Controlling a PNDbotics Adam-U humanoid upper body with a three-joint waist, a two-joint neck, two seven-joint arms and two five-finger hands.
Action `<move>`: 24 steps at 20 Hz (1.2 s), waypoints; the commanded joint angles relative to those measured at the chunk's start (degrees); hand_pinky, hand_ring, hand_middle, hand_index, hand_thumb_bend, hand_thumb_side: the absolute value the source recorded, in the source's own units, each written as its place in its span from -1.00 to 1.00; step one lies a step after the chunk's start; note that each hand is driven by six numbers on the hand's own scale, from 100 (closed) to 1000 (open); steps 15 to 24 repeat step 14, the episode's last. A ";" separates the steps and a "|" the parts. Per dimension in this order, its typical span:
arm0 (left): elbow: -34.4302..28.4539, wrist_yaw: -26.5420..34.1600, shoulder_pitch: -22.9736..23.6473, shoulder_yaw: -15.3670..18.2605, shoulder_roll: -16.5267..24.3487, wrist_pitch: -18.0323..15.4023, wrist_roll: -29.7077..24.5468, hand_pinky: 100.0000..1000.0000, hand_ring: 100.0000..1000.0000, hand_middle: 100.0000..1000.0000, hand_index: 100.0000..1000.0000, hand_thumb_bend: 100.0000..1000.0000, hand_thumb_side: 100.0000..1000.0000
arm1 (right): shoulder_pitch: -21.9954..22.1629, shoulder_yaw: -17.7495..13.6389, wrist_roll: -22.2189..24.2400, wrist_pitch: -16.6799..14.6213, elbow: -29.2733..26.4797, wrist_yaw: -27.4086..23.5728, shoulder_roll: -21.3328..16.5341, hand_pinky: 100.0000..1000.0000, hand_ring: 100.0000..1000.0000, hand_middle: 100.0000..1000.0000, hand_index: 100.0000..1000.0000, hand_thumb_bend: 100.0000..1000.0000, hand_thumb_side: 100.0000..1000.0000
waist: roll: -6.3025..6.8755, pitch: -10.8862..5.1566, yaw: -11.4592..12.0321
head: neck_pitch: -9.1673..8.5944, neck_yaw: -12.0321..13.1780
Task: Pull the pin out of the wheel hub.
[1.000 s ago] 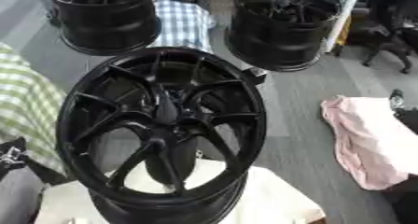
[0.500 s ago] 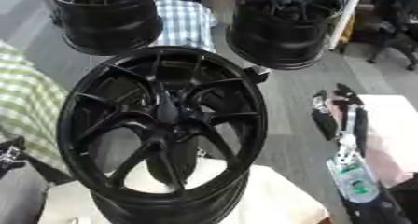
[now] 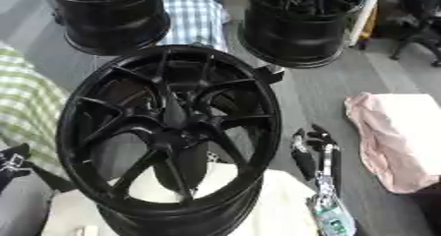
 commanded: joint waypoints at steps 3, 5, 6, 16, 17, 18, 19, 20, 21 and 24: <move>-0.49 0.04 -0.52 0.18 1.04 -0.39 0.18 0.33 0.26 0.21 0.45 -0.36 0.12 | -0.87 0.42 1.13 -0.40 0.14 0.34 -0.17 0.47 0.27 0.25 0.63 -0.90 0.00 | 0.29 -0.14 -0.20 | -0.12 -0.34; -0.51 0.04 -0.51 0.19 1.06 -0.43 0.18 0.33 0.26 0.21 0.45 -0.36 0.12 | -0.91 0.38 1.36 -0.36 0.17 0.67 -0.17 0.47 0.27 0.25 0.63 -0.90 0.00 | 0.28 -0.12 -0.23 | -0.12 -0.28; -0.51 0.03 -0.52 0.18 1.07 -0.44 0.15 0.33 0.26 0.21 0.45 -0.36 0.12 | -0.92 0.35 1.40 -0.35 0.17 0.73 -0.17 0.47 0.27 0.25 0.63 -0.90 0.00 | 0.27 -0.11 -0.25 | -0.12 -0.30; -0.50 0.08 -0.56 0.16 1.15 -0.49 0.04 0.33 0.26 0.21 0.45 -0.36 0.12 | -0.94 0.36 1.53 -0.41 0.07 0.64 -0.22 0.47 0.26 0.24 0.63 -0.90 0.00 | 0.28 -0.07 -0.33 | -0.12 -0.45; -0.50 0.08 -0.56 0.16 1.15 -0.49 0.04 0.33 0.26 0.21 0.45 -0.36 0.12 | -0.94 0.36 1.53 -0.41 0.07 0.64 -0.22 0.47 0.26 0.24 0.63 -0.90 0.00 | 0.28 -0.07 -0.33 | -0.12 -0.45; -0.50 0.08 -0.56 0.16 1.15 -0.49 0.04 0.33 0.26 0.21 0.45 -0.36 0.12 | -0.94 0.36 1.53 -0.41 0.07 0.64 -0.22 0.47 0.26 0.24 0.63 -0.90 0.00 | 0.28 -0.07 -0.33 | -0.12 -0.45; -0.50 0.08 -0.56 0.16 1.15 -0.49 0.04 0.33 0.26 0.21 0.45 -0.36 0.12 | -0.94 0.36 1.53 -0.41 0.07 0.64 -0.22 0.47 0.26 0.24 0.63 -0.90 0.00 | 0.28 -0.07 -0.33 | -0.12 -0.45; -0.50 0.08 -0.56 0.16 1.15 -0.49 0.04 0.33 0.26 0.21 0.45 -0.36 0.12 | -0.94 0.36 1.53 -0.41 0.07 0.64 -0.22 0.47 0.26 0.24 0.63 -0.90 0.00 | 0.28 -0.07 -0.33 | -0.12 -0.45; -0.50 0.08 -0.56 0.16 1.15 -0.49 0.04 0.33 0.26 0.21 0.45 -0.36 0.12 | -0.94 0.36 1.53 -0.41 0.07 0.64 -0.22 0.47 0.26 0.24 0.63 -0.90 0.00 | 0.28 -0.07 -0.33 | -0.12 -0.45; -0.50 0.08 -0.56 0.16 1.15 -0.49 0.04 0.33 0.26 0.21 0.45 -0.36 0.12 | -0.94 0.36 1.53 -0.41 0.07 0.64 -0.22 0.47 0.26 0.24 0.63 -0.90 0.00 | 0.28 -0.07 -0.33 | -0.12 -0.45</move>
